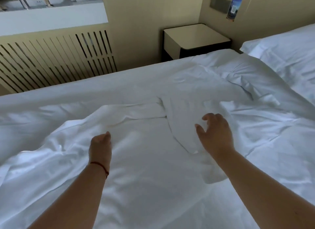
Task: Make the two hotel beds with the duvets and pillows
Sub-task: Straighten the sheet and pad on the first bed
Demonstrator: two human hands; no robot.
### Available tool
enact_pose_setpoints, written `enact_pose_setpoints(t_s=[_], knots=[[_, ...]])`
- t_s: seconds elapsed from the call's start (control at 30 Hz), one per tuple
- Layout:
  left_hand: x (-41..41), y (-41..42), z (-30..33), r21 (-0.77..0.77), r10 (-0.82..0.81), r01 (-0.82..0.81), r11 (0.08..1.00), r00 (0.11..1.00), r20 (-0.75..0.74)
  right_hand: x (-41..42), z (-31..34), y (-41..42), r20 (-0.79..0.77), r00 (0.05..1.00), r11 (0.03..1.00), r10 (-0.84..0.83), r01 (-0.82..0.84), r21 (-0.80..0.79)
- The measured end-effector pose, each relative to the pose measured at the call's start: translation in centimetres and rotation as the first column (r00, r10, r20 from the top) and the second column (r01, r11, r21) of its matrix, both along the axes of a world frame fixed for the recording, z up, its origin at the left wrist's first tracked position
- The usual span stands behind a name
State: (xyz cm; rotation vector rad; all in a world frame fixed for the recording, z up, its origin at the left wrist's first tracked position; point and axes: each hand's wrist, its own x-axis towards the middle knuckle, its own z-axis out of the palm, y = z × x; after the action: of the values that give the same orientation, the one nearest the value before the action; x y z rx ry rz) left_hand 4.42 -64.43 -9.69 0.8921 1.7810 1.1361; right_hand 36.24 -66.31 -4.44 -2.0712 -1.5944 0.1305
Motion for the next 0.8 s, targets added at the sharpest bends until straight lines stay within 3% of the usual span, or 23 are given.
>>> enact_pose_setpoints(t_s=[0.07, 0.1, 0.17, 0.23, 0.27, 0.33, 0.4, 0.47, 0.5, 0.53, 0.57, 0.63, 0.67, 0.7, 0.73, 0.8], knots=[[5.0, 0.9, 0.4, 0.016, -0.085, 0.084, 0.996, 0.993, 0.084, 3.4, 1.1, -1.2, -0.033, 0.964, 0.943, -0.263, 0.265, 0.203], [7.5, 1.4, 0.3, 0.0, -0.11, 0.111, 0.994, 0.985, 0.135, 5.1, 1.3, -1.8, -0.122, 0.902, 0.877, -0.414, 0.431, 0.212], [12.6, 2.1, 0.4, -0.087, -0.145, 0.172, 0.981, 0.956, 0.256, 8.0, 0.8, -1.8, -0.367, 0.667, 0.736, -0.648, 0.673, -0.074], [17.0, 2.3, 0.3, -0.216, -0.17, 0.258, 0.941, 0.918, 0.357, 10.2, -0.2, -0.9, -0.502, 0.397, 0.625, -0.769, 0.635, -0.454], [18.8, 2.3, 0.1, -0.272, -0.184, 0.299, 0.915, 0.907, 0.379, 11.1, -0.8, -0.3, -0.564, 0.285, 0.612, -0.775, 0.56, -0.559], [21.5, 2.1, -0.2, -0.357, -0.204, 0.355, 0.864, 0.896, 0.395, 12.2, -1.5, 1.1, -0.726, 0.065, 0.685, -0.685, 0.399, -0.61], [23.5, 3.2, 0.9, -0.356, -0.143, 0.359, 0.863, 0.849, 0.509, 13.5, -1.3, 3.6, -0.858, -0.122, 0.816, -0.499, 0.268, -0.513], [24.6, 6.1, 3.5, -0.189, -0.066, 0.305, 0.933, 0.664, 0.745, 15.1, 0.7, 7.3, -0.936, -0.262, 0.93, -0.235, 0.22, -0.295], [24.9, 8.0, 5.3, -0.082, -0.074, 0.254, 0.964, 0.551, 0.831, 16.0, 1.7, 9.4, -0.965, -0.236, 0.962, -0.115, 0.215, -0.168], [25.0, 9.8, 7.0, 0.018, -0.122, 0.214, 0.977, 0.484, 0.867, 16.7, 3.1, 11.3, -0.991, -0.117, 0.979, -0.068, 0.182, -0.088], [25.3, 11.4, 8.8, 0.098, -0.191, 0.214, 0.972, 0.474, 0.859, 17.2, 4.0, 13.0, -0.995, 0.07, 0.987, -0.07, 0.147, -0.059], [26.0, 13.1, 10.7, 0.133, -0.293, 0.291, 0.948, 0.625, 0.723, 18.5, 3.7, 15.2, -0.835, 0.536, 0.992, -0.128, 0.058, -0.115], [26.5, 13.1, 10.6, 0.103, -0.33, 0.341, 0.935, 0.722, 0.608, 19.2, 2.7, 15.6, -0.652, 0.748, 0.985, -0.12, 0.008, -0.173], [27.2, 12.6, 10.0, 0.064, -0.371, 0.389, 0.919, 0.798, 0.475, 19.8, 1.5, 15.4, -0.429, 0.899, 0.967, -0.085, -0.03, -0.254], [27.9, 11.6, 9.0, 0.021, -0.408, 0.425, 0.905, 0.853, 0.324, 20.5, 0.1, 14.8, -0.229, 0.973, 0.935, -0.033, -0.051, -0.35], [29.2, 8.9, 6.2, -0.08, -0.492, 0.488, 0.869, 0.87, -0.026, 21.6, -2.6, 13.0, 0.038, 0.998, 0.888, 0.043, -0.021, -0.458]])
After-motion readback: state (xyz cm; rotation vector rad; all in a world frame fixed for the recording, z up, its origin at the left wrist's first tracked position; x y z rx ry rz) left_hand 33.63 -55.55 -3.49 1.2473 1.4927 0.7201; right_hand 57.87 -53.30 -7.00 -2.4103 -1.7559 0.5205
